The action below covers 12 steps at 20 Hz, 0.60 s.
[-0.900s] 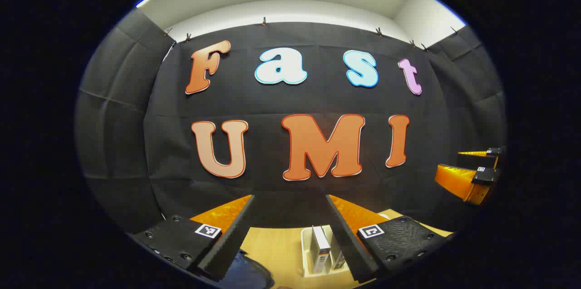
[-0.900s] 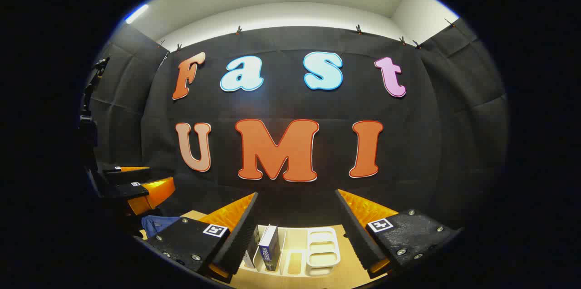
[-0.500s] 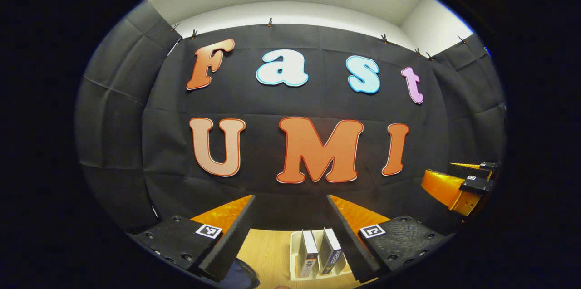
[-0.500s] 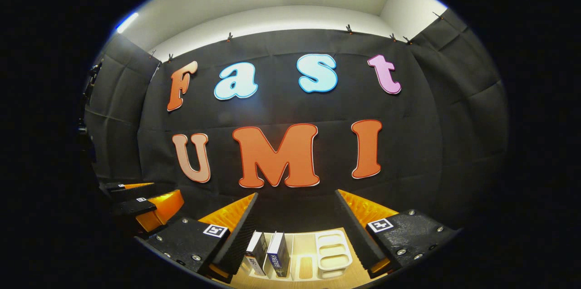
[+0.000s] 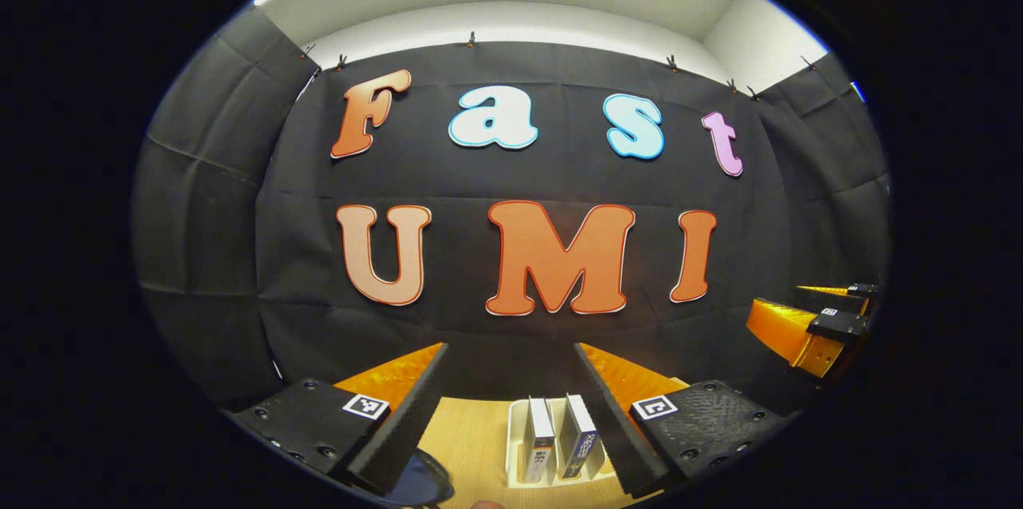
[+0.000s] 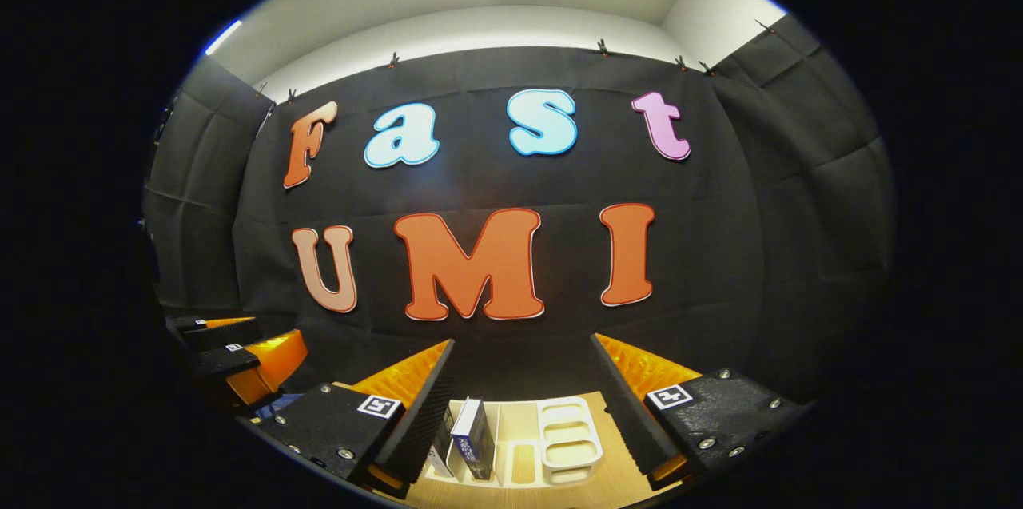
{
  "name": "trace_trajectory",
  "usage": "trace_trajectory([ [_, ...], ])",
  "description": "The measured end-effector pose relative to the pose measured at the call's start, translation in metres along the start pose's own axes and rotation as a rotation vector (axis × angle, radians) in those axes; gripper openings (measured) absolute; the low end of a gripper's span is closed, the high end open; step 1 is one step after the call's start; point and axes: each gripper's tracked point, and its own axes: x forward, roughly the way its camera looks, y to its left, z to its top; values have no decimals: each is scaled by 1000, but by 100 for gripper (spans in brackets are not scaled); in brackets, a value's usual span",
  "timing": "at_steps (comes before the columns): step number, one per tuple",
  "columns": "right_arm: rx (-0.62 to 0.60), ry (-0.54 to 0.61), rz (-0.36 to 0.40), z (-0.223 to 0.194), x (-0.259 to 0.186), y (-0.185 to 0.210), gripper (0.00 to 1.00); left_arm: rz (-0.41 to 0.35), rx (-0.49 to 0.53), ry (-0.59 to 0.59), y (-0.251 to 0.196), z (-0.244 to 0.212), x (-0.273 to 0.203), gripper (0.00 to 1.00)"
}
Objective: Open the schoolbag, grab two books from the bookshelf and put them into the schoolbag.
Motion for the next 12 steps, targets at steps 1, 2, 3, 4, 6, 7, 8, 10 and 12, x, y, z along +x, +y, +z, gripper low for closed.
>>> trace_trajectory([
  [1, 1, -4, 7, 1, -1, 1, 95, -4, 1, -2, -3, 1, -1, 94],
  [2, -1, -9, 10, 2, -2, 2, 100, -8, 2, -3, -5, 1, -2, 93],
  [3, -3, -12, 13, 3, -2, 2, 100, -11, 3, -3, -6, 2, -3, 93],
  [4, -4, -12, 16, 3, -3, 2, 100, -11, 1, -2, -5, 0, -4, 93],
  [6, -8, -8, 14, 1, -4, 3, 95, -12, -4, 4, -6, -2, -6, 93],
  [7, -11, -4, 14, 0, -6, 3, 95, -12, -8, 7, -6, -2, -6, 93],
  [8, -14, 0, 15, -1, -6, 3, 95, -11, -9, 7, -6, -2, -6, 93],
  [10, -14, 2, 19, -1, -6, 4, 95, -9, -7, 4, -4, -2, -7, 94],
  [12, -19, -4, 18, 1, -6, 5, 95, -3, -6, -7, -2, 1, -8, 94],
])
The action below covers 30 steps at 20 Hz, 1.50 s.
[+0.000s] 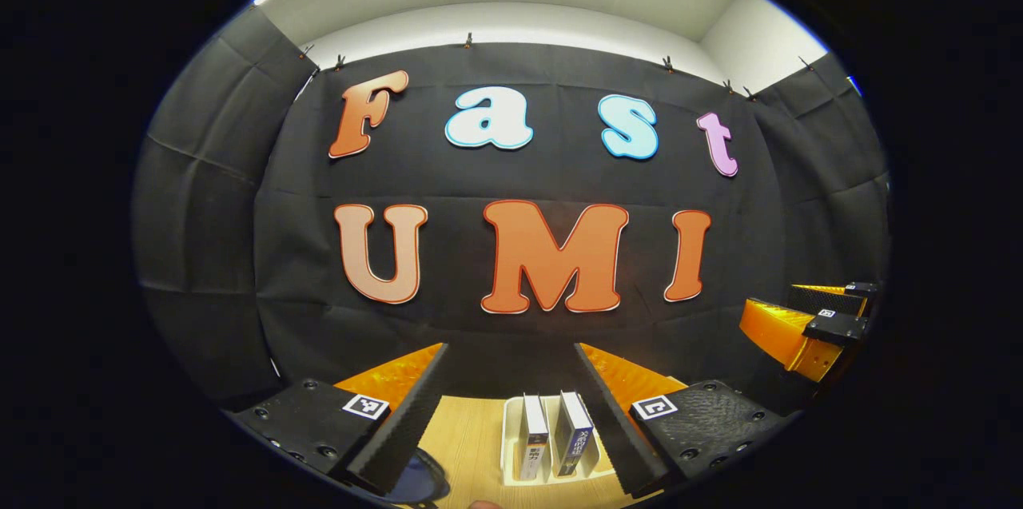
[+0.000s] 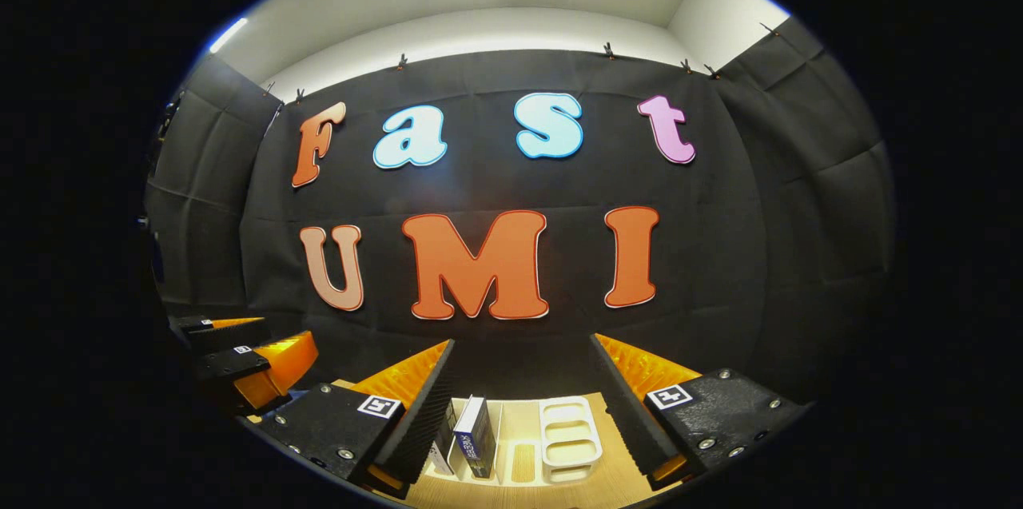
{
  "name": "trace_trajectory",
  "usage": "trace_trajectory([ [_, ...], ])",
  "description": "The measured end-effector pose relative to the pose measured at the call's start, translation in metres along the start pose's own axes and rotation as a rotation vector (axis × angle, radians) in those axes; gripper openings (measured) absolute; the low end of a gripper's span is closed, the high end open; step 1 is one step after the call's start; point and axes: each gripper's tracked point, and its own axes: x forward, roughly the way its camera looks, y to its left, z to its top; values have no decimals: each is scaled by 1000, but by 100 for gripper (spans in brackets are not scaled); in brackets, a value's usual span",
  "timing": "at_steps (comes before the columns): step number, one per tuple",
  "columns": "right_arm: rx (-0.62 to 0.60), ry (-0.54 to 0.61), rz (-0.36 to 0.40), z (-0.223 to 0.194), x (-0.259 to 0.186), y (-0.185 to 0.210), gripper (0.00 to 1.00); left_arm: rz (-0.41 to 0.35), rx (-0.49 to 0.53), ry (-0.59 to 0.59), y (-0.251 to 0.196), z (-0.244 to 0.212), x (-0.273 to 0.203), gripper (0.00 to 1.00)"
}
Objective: Open the schoolbag, grab two books from the bookshelf and put them into the schoolbag.
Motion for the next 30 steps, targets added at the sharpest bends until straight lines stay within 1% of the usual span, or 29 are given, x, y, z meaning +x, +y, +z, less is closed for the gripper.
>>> trace_trajectory([
  [6, -14, -13, 9, 1, 0, 6, 95, -4, 0, 13, 3, -5, 2, 93],
  [8, -15, -14, 11, 1, 1, 8, 96, 1, -2, 11, 6, -4, 0, 95],
  [9, -17, -17, 9, 2, 2, 7, 100, 5, -2, 9, 7, -4, 0, 94],
  [11, -18, -28, -4, 5, 3, 5, 100, 12, 0, 2, 13, -1, 0, 93],
  [12, -17, -34, -9, 5, 3, 5, 100, 16, 1, 0, 15, -1, 0, 94],
  [13, -16, -37, -8, 6, 4, 6, 96, 22, 3, -10, 17, 0, 0, 94],
  [14, -16, -37, -6, 6, 4, 6, 95, 29, 7, -19, 20, 1, -1, 94],
  [18, -30, -29, -2, 1, 8, 8, 96, 51, 3, -13, 31, -3, -2, 93],
  [19, -32, -28, -4, 1, 9, 8, 95, 56, 3, -10, 34, -3, -2, 95],
  [21, -32, -26, -5, -1, 9, 8, 95, 59, -1, -7, 38, -5, -1, 94],
  [22, -32, -22, -7, -3, 10, 8, 100, 62, 1, -4, 41, -8, -2, 94],
  [23, -32, -18, -8, -5, 10, 9, 96, 65, 4, 1, 44, -9, -3, 94],
  [27, -47, 7, -13, -18, 11, 9, 96, 77, 24, 56, 60, -35, -5, 93],
  [30, -52, 14, -21, -24, 14, 6, 96, 67, 47, 132, 72, -71, -4, 95],
])
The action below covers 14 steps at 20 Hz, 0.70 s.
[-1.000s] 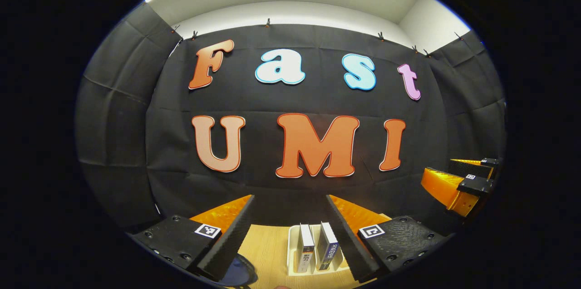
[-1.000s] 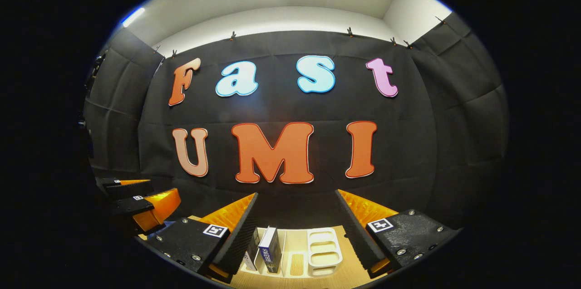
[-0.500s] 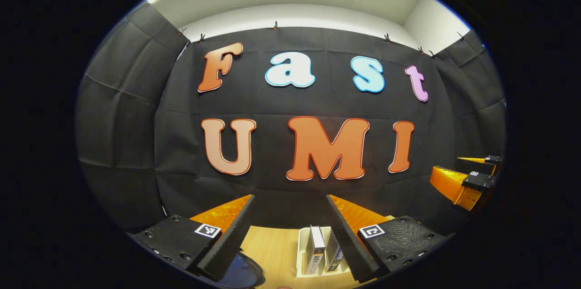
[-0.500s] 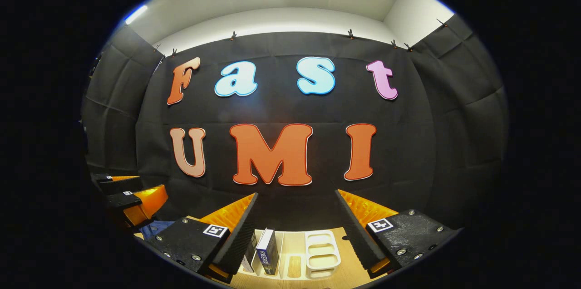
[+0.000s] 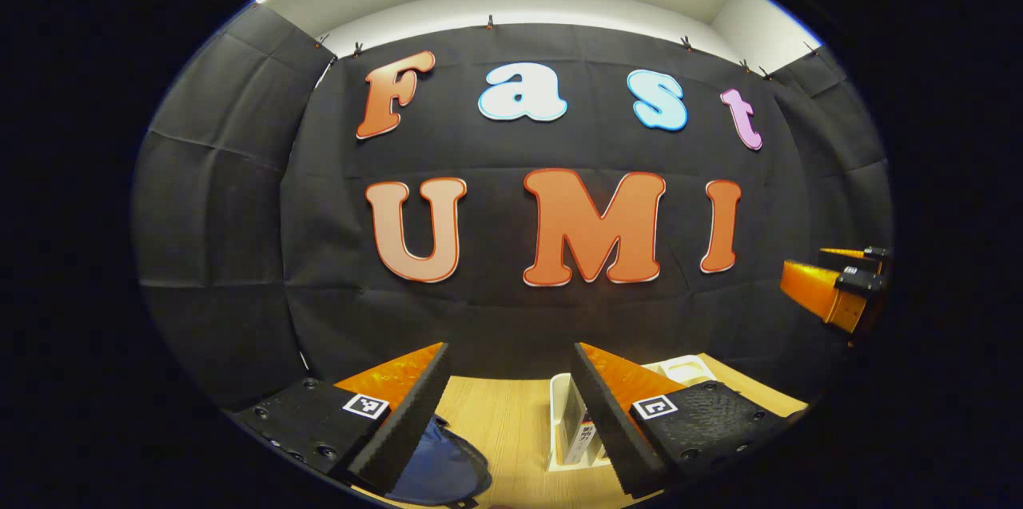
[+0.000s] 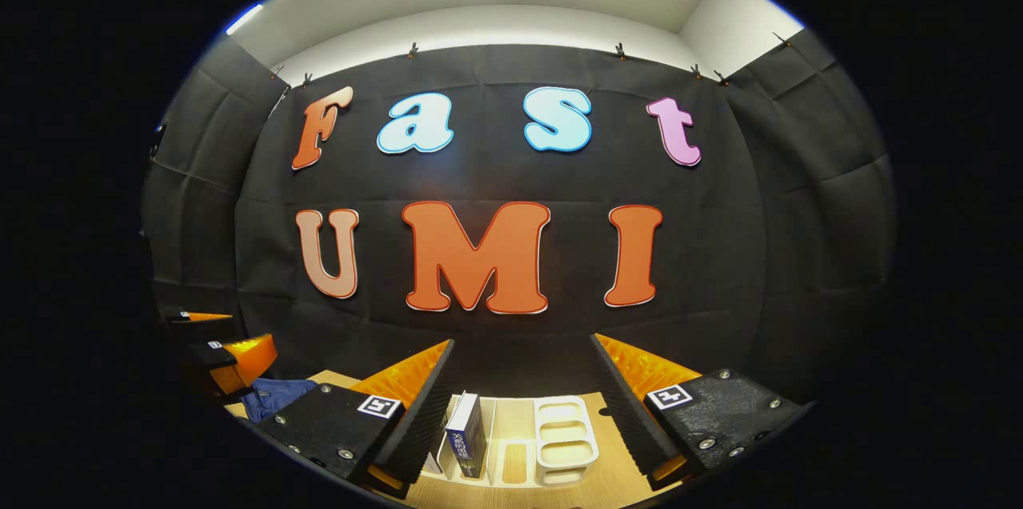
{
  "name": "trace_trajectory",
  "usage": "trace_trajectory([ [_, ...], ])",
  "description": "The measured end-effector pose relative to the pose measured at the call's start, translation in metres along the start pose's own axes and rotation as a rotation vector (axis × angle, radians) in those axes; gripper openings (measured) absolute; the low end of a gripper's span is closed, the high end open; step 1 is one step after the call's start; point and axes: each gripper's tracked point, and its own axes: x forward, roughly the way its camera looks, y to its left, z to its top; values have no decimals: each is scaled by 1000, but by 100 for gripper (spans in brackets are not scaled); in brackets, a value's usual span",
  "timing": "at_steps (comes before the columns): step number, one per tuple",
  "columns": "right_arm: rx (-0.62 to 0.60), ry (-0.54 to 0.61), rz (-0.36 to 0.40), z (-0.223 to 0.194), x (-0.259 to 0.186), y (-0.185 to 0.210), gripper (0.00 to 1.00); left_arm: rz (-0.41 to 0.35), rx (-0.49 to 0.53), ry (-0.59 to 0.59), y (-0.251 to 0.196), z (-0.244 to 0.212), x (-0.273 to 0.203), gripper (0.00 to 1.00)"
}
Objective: Open the schoolbag, grab two books from the bookshelf and put them into the schoolbag.
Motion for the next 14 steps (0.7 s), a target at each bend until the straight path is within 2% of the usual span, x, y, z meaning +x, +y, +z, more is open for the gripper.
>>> trace_trajectory([
  [7, -25, 35, -42, -20, 10, -14, 96, 0, 233, 190, 33, -110, 13, 95],
  [11, -35, 64, -69, -33, 16, -22, 96, -12, 446, 331, 53, -186, 15, 96],
  [14, -48, 92, -88, -45, 17, -29, 96, -32, 616, 488, 69, -256, 4, 95],
])
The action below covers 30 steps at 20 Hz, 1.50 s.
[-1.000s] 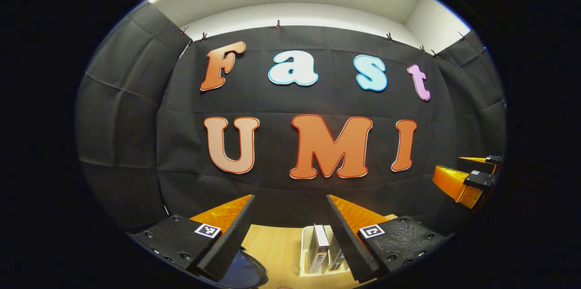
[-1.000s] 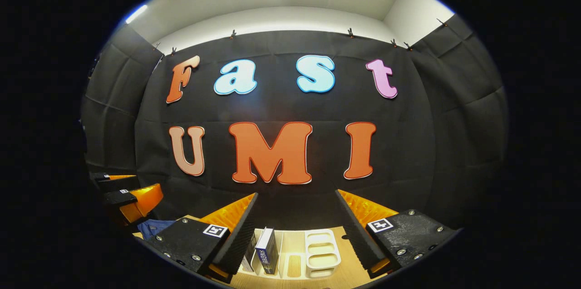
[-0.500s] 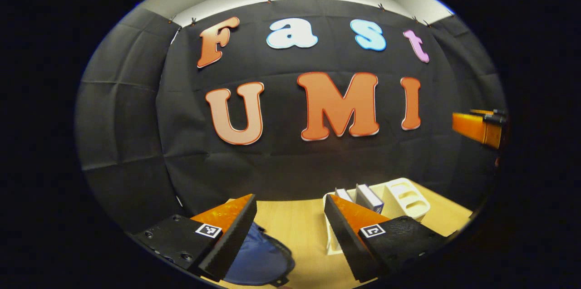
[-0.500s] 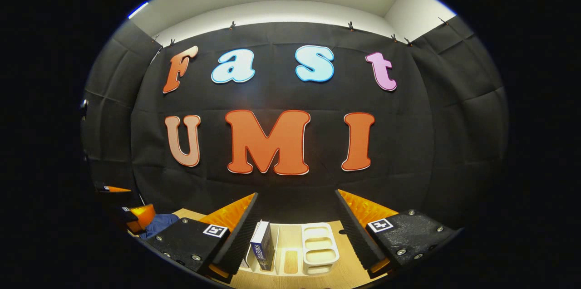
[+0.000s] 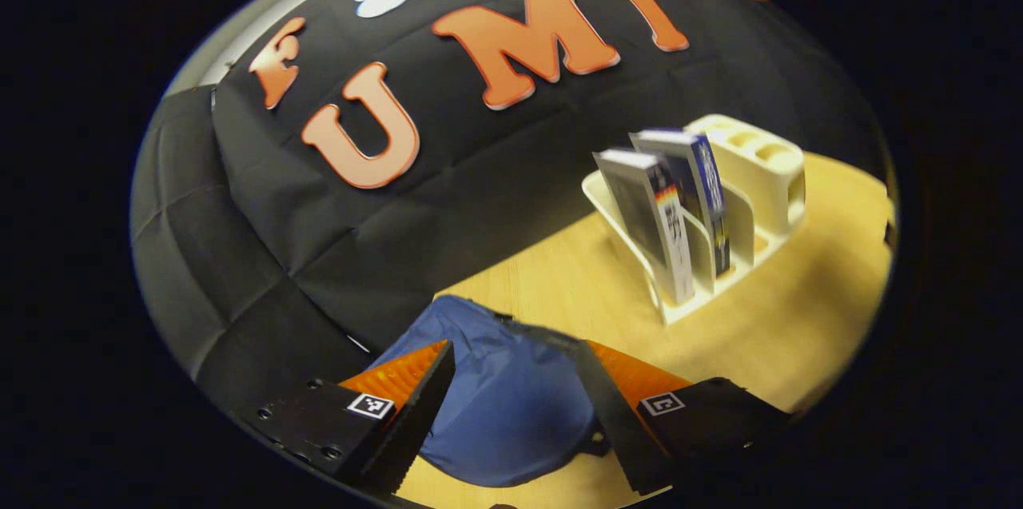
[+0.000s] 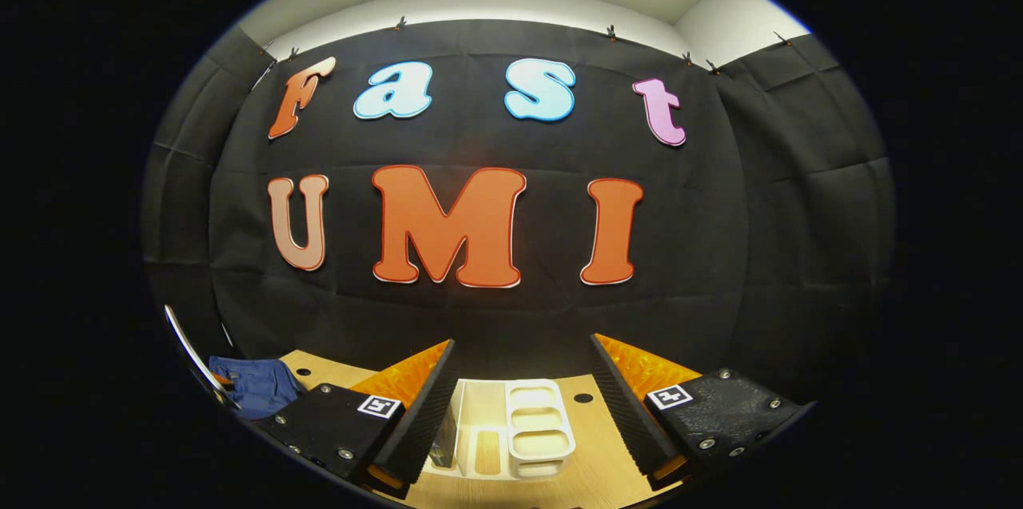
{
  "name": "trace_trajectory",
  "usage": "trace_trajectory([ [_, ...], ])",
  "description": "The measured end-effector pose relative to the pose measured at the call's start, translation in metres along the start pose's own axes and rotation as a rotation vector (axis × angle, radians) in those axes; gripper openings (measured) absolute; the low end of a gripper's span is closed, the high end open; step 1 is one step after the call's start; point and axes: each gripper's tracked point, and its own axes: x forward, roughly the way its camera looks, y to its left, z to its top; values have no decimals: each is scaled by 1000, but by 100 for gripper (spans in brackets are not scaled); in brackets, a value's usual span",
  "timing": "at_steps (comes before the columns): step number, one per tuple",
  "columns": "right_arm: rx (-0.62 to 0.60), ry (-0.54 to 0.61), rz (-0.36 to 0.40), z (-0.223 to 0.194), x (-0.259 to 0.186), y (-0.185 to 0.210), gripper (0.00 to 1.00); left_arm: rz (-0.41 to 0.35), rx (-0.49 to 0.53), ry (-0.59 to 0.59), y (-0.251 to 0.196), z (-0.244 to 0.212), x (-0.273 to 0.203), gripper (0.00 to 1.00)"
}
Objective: Open the schoolbag, grab two books from the bookshelf and put them into the schoolbag.
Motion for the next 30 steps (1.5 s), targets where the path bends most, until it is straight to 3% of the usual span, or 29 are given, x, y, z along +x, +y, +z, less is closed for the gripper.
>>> trace_trajectory([
  [3, -23, 26, -24, -11, 2, -5, 96, -33, 139, 104, -26, -54, 10, 97],
  [6, -31, 57, -32, -22, 2, -4, 95, -64, 211, 183, -39, -90, 29, 97],
  [10, -45, 78, -16, -29, 5, 7, 96, -91, 223, 305, -42, -138, 63, 96],
  [12, -51, 78, 0, -29, 5, 13, 96, -86, 225, 323, -36, -140, 58, 95],
  [14, -56, 76, 15, -29, 5, 18, 96, -97, 212, 326, -34, -138, 55, 84],
  [17, -53, 86, 45, -31, 7, 29, 96, -131, 197, 347, -29, -134, 52, 17],
  [18, -50, 92, 59, -31, 8, 36, 96, -139, 187, 345, -25, -128, 50, 20],
  [20, -45, 111, 104, -32, 11, 52, 96, -156, 142, 331, -13, -111, 48, 11],
  [23, -51, 184, 228, -41, 21, 97, 96, -168, 78, 292, 19, -78, 40, 9],
  [27, -70, 370, 400, -75, 27, 172, 96, -181, -9, 239, 66, -38, 39, 6],
  [30, -93, 479, 463, -97, 45, 207, 97, -207, -88, 215, 100, -23, 38, 6],
])
